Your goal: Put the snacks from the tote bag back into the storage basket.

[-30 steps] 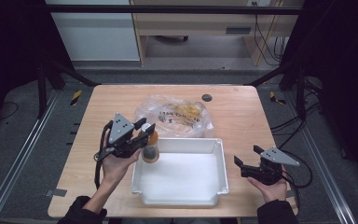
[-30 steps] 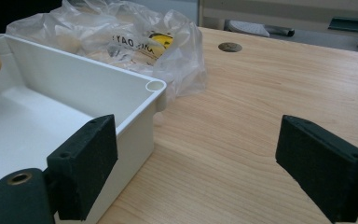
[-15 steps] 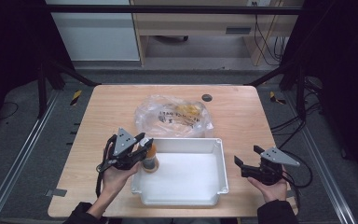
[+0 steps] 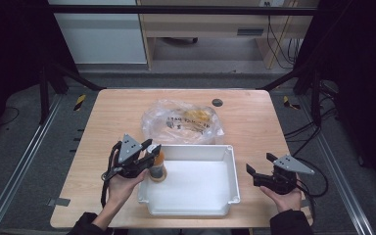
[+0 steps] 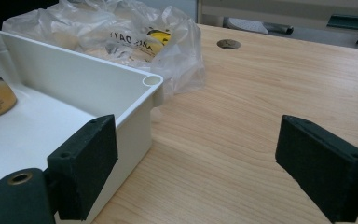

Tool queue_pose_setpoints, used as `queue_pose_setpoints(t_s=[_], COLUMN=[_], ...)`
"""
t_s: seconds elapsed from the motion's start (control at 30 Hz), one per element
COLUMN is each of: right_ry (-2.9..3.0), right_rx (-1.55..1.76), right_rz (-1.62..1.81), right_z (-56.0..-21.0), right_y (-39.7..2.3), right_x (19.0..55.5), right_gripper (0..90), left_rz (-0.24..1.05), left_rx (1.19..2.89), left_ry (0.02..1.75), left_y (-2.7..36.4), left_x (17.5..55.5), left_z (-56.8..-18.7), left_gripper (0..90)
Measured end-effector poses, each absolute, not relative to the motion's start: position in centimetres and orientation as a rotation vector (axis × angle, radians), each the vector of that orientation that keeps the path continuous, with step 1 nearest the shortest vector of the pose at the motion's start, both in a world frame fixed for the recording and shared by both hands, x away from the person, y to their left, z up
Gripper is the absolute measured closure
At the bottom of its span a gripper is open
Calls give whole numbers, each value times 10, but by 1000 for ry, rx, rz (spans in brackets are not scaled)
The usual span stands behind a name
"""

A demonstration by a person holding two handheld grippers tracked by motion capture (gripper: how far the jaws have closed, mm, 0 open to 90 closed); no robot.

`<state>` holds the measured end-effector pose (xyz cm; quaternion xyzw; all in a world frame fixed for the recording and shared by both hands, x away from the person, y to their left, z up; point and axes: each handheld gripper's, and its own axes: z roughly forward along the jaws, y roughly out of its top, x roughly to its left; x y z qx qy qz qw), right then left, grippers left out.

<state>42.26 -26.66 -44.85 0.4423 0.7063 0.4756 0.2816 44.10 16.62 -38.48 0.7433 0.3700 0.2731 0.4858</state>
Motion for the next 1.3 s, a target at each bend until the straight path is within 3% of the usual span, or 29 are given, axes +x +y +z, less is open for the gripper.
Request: queue_pose_setpoints(t_s=[0.17, 0.4, 0.53, 0.87, 1.3], right_ry=[1891, 1882, 1885, 1883, 1887], right_rx=[1189, 1206, 1207, 1216, 1254], right_rz=[1276, 1264, 1259, 1242, 1221], right_z=[-449, -448, -449, -449, -454], right_y=[-267, -270, -269, -271, -278], right_x=[423, 422, 423, 423, 424], right_gripper=[129, 125, 123, 119, 119], left_rz=[639, 632, 634, 650, 677], left_rx=[1810, 1817, 1829, 1832, 1878], left_ry=[875, 849, 857, 964, 1097], left_y=[167, 171, 181, 227, 272], left_x=[439, 431, 427, 424, 438], left_z=[-380, -373, -375, -393, -446], left_gripper=[536, 343, 295, 276, 275])
